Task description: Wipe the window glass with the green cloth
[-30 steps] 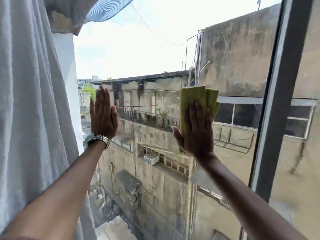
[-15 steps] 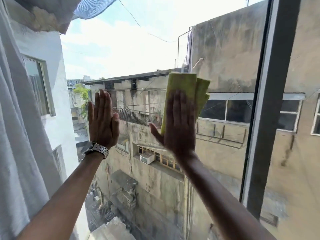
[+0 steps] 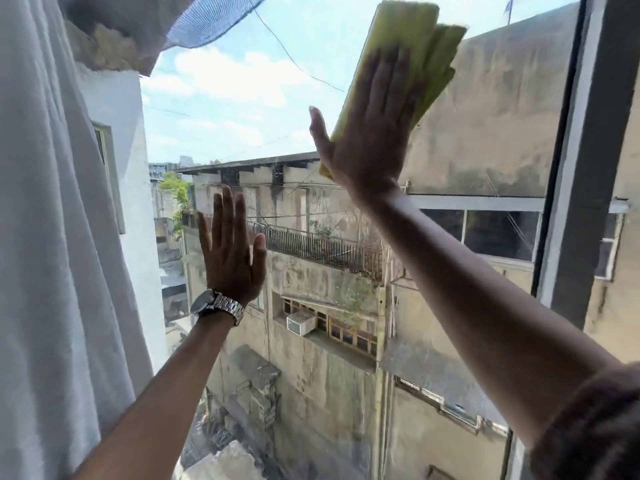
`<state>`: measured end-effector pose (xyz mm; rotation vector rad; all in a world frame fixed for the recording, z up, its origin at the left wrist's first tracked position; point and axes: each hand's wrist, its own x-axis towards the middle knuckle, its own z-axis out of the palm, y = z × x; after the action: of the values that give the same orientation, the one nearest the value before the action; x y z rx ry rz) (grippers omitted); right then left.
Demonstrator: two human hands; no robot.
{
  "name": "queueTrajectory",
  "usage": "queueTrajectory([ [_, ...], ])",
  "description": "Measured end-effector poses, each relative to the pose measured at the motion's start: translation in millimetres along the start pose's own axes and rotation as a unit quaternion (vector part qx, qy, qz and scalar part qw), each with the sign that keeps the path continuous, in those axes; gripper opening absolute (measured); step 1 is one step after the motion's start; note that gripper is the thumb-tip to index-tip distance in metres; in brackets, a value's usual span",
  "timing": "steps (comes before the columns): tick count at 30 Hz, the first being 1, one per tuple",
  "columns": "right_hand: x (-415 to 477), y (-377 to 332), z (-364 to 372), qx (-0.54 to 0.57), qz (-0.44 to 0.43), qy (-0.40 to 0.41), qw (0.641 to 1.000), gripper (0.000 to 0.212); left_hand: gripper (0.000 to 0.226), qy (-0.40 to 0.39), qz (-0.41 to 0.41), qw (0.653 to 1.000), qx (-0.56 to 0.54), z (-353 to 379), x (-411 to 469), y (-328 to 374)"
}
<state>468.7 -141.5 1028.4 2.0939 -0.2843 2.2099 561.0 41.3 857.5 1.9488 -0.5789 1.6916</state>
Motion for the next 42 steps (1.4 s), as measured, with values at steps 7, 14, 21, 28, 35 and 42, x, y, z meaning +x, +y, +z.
queueTrajectory([
  [7, -13, -65, 19, 0.031, -0.088, -0.008, 0.996, 0.084, 0.063, 0.029, 0.017, 0.999, -0.024, 7, -2, -7],
  [14, -210, 29, -17, -0.005, -0.209, -0.114, 0.971, 0.081, 0.063, 0.025, 0.013, 0.999, -0.022, 0, -1, -1],
  [21, -171, 98, -33, -0.072, -0.117, -0.075, 0.988, 0.086, 0.064, 0.004, 0.003, 1.0, -0.018, -4, -1, 2],
  [28, -26, -6, 5, -0.017, 0.024, 0.011, 1.0, 0.088, 0.062, 0.032, 0.015, 0.999, -0.019, 1, -1, -3],
  [35, -92, -50, 13, 0.026, -0.099, -0.031, 0.994, 0.08, 0.057, 0.059, 0.031, 0.997, -0.043, 5, -1, -11],
  [42, -215, 49, -18, -0.046, -0.218, -0.118, 0.968, 0.082, 0.059, 0.035, 0.04, 0.998, -0.044, -2, -2, -13],
])
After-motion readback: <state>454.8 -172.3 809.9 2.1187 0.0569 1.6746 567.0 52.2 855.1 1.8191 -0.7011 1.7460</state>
